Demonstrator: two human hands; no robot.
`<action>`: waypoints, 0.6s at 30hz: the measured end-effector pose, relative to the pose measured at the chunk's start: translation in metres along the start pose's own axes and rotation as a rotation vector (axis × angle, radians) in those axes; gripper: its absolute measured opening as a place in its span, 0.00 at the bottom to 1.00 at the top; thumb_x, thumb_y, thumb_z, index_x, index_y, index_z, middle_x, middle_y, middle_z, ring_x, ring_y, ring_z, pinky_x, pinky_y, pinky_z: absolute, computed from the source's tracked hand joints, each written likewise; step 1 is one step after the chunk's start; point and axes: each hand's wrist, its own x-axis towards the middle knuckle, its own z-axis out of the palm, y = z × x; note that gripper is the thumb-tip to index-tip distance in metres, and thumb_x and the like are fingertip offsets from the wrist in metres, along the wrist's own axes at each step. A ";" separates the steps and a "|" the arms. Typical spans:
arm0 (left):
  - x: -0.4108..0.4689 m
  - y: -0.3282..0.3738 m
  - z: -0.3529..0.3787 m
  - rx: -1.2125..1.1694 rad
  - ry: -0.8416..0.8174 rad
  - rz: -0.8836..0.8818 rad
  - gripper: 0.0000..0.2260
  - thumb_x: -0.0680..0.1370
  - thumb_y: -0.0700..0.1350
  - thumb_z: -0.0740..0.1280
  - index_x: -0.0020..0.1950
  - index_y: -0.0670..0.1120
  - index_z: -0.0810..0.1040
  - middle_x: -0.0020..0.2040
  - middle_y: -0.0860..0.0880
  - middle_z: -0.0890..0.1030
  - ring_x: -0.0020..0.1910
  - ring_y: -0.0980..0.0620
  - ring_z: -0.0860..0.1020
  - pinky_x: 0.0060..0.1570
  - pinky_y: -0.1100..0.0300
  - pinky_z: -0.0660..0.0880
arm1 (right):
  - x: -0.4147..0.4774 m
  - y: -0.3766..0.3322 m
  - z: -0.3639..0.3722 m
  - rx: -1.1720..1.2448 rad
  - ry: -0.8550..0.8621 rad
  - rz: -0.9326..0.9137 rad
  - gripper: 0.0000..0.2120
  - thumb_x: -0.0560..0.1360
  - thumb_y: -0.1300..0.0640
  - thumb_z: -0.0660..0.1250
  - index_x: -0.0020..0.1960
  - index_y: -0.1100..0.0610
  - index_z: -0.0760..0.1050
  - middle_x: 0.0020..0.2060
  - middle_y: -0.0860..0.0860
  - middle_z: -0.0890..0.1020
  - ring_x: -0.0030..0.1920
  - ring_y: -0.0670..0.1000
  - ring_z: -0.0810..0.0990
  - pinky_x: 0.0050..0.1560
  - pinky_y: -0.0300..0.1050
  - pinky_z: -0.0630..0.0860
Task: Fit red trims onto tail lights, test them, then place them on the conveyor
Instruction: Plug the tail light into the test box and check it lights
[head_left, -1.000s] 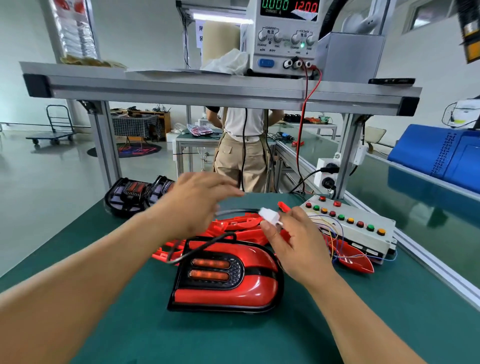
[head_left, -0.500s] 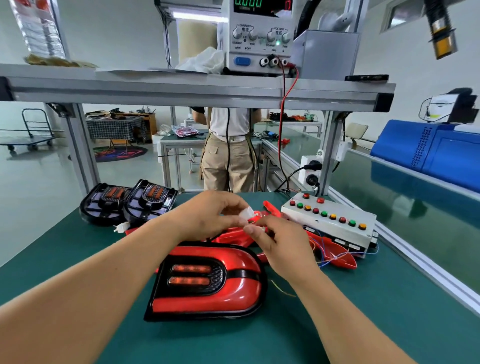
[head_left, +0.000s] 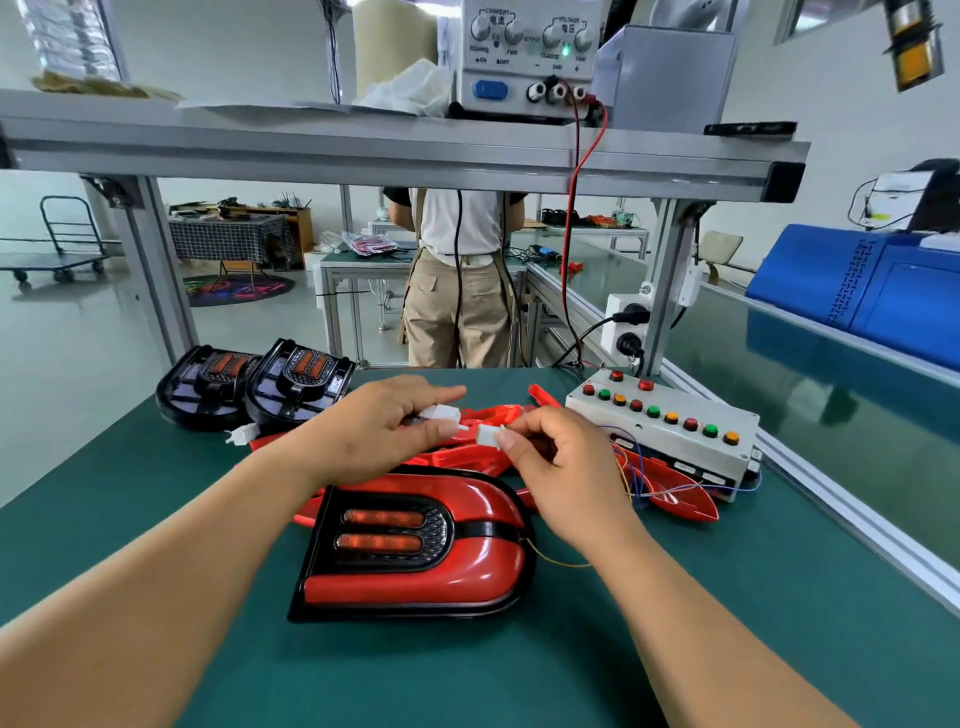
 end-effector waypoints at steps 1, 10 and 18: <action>-0.001 -0.001 0.000 0.011 -0.003 0.015 0.24 0.75 0.58 0.63 0.70 0.53 0.73 0.47 0.63 0.73 0.49 0.71 0.73 0.52 0.76 0.64 | -0.001 -0.001 0.002 0.009 0.011 -0.010 0.02 0.75 0.57 0.72 0.44 0.55 0.81 0.39 0.46 0.81 0.41 0.42 0.76 0.45 0.36 0.72; -0.005 -0.005 0.015 -0.066 0.238 0.165 0.13 0.68 0.45 0.79 0.49 0.57 0.84 0.43 0.60 0.81 0.45 0.62 0.79 0.48 0.70 0.72 | -0.004 -0.006 0.007 0.021 0.091 -0.210 0.03 0.75 0.59 0.71 0.44 0.59 0.80 0.39 0.49 0.80 0.41 0.44 0.75 0.45 0.34 0.70; -0.003 -0.006 0.018 -0.068 0.277 0.131 0.12 0.67 0.47 0.81 0.45 0.57 0.83 0.39 0.57 0.80 0.40 0.58 0.77 0.41 0.70 0.71 | -0.002 -0.004 0.011 -0.050 0.149 -0.290 0.06 0.74 0.58 0.70 0.43 0.62 0.80 0.39 0.51 0.80 0.42 0.46 0.76 0.48 0.34 0.71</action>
